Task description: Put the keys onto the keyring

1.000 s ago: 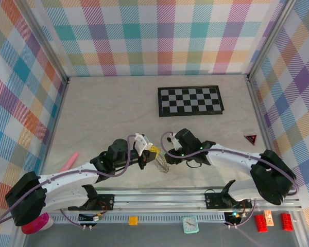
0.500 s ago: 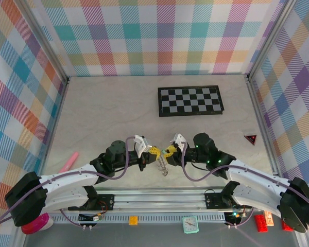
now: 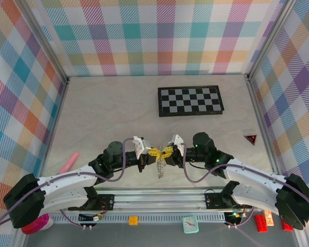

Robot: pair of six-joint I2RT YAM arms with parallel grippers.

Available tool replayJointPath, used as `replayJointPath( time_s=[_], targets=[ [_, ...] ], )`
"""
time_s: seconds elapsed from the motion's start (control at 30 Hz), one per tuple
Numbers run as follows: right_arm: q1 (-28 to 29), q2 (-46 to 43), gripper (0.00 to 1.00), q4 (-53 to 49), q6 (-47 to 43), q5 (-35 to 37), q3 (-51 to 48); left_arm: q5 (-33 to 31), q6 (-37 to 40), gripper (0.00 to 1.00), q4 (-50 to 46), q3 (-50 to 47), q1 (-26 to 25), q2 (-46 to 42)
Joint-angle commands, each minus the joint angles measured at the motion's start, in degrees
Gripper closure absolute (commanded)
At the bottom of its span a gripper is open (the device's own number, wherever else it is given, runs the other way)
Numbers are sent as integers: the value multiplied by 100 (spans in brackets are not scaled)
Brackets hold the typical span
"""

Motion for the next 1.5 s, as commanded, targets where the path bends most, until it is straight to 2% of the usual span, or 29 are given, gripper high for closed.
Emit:
replayJointPath(
  time_s=[0.0, 0.23, 0.33, 0.43, 0.57, 0.8, 0.93, 1.07, 1.27, 1.47],
  targets=[
    [-29, 56, 80, 279, -125, -371, 16, 226, 41, 100, 524, -65, -23, -109],
    [-30, -22, 88, 361, -197, -514, -8, 244, 25, 100, 520, -83, -22, -117],
    [-38, -59, 99, 304, -271, -577, 7, 220, 18, 100, 500, -82, -24, -109],
    [-41, -67, 100, 18, -488, -638, 102, -6, 78, 100, 62, 19, -16, -159],
    [-38, -18, 100, -691, -899, -650, 412, -290, 420, 75, -1019, 305, -16, -392],
    [-29, 398, 100, -2175, -1720, -492, 1290, -821, 1379, 53, -3050, 717, -15, -1138],
    [-5, 652, 100, -2763, -2076, -464, 1733, -746, 1643, 54, -3487, 969, -15, -1058],
    [66, 875, 100, -3346, -2425, -457, 2187, -608, 1906, 63, -3805, 1229, -15, -788],
    [154, 1230, 100, -4081, -2792, -591, 2782, -494, 2114, 74, -3684, 1317, -15, -654],
    [208, 1424, 100, -4390, -3094, -726, 3050, -370, 2182, 79, -3594, 1307, -15, -652]
  ],
)
